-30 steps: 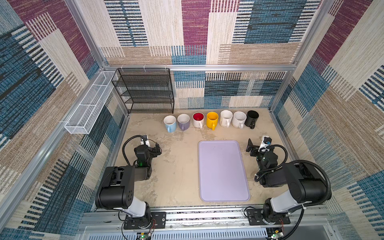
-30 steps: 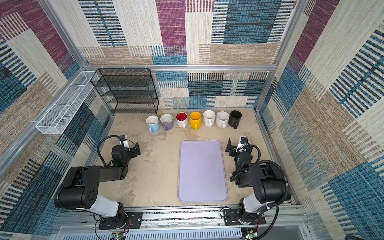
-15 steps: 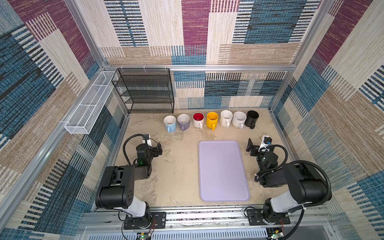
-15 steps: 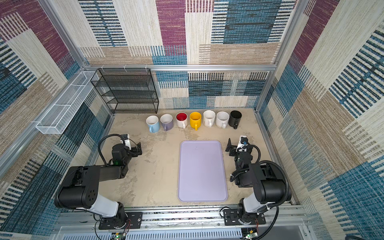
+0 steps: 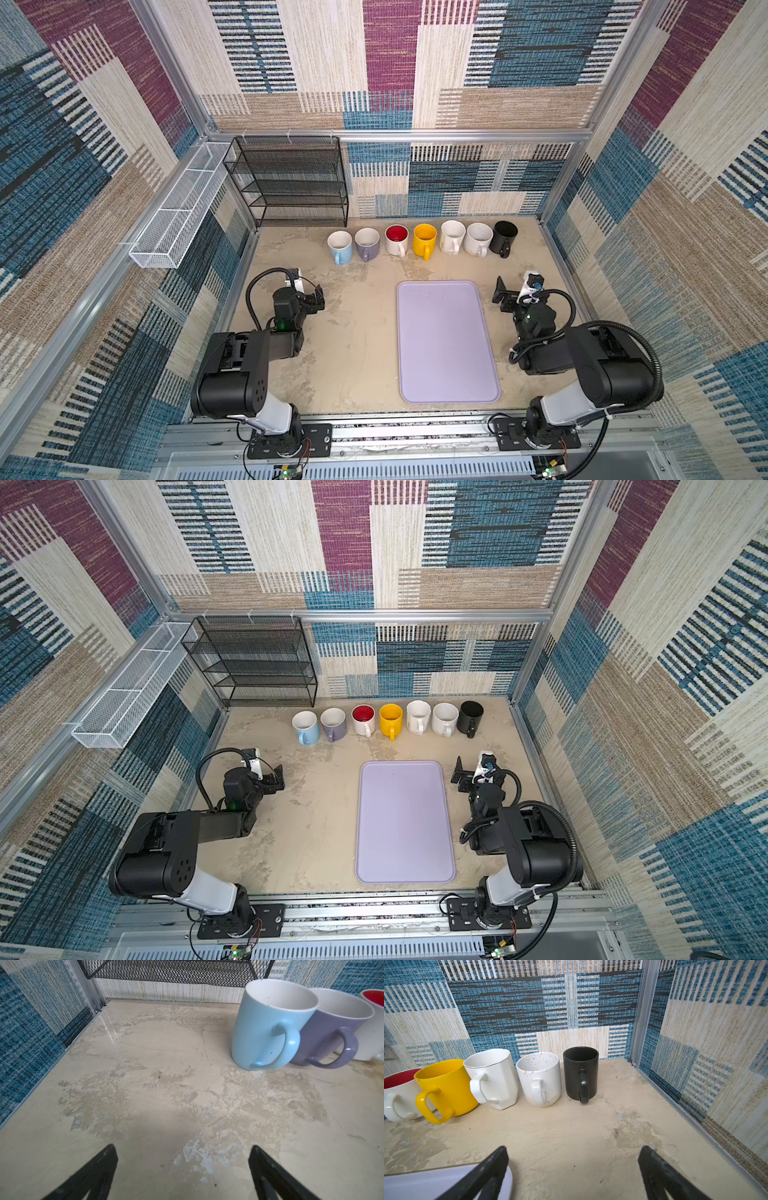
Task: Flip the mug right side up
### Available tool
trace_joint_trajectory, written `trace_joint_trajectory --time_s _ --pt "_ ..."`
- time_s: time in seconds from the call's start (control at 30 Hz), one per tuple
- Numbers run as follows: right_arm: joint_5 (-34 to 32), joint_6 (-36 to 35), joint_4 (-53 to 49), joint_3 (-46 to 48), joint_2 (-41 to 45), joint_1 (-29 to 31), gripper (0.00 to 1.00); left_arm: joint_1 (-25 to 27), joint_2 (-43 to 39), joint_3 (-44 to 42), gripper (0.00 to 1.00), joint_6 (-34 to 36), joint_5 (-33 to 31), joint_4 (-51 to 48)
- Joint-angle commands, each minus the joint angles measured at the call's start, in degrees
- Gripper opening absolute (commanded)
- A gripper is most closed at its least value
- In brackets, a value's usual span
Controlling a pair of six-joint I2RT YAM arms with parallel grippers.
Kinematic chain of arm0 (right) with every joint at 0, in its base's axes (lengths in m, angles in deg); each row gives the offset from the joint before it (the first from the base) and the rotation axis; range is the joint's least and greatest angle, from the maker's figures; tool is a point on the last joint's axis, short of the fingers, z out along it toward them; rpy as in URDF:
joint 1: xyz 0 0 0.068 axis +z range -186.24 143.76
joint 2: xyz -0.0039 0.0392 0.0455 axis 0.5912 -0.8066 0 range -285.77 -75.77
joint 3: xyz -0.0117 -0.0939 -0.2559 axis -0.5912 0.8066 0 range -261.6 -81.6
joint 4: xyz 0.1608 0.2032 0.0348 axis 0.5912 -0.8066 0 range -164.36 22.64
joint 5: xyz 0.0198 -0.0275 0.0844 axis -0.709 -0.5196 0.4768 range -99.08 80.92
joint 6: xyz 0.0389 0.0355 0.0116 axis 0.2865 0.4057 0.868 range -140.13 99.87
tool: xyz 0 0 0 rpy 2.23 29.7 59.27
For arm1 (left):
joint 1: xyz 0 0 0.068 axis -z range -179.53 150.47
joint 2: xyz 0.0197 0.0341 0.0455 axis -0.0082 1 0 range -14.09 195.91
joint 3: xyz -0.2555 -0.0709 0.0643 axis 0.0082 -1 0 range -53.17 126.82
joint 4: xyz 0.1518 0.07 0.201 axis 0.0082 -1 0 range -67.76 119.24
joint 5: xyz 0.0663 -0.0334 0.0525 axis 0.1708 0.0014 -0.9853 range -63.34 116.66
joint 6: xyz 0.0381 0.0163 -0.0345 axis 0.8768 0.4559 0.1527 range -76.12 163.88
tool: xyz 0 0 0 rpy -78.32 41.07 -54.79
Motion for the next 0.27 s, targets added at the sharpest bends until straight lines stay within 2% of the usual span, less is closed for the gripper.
trace_joint_trajectory --time_s 0.0,0.23 --pt "-0.53 -0.73 1.93 -0.23 0.03 0.06 1.0 -0.1 -0.11 0.27 0.99 1.57 0.25 0.94" --pt "-0.44 -0.7 2.15 0.03 0.14 0.07 1.0 -0.1 -0.04 0.36 0.99 1.57 0.23 0.98"
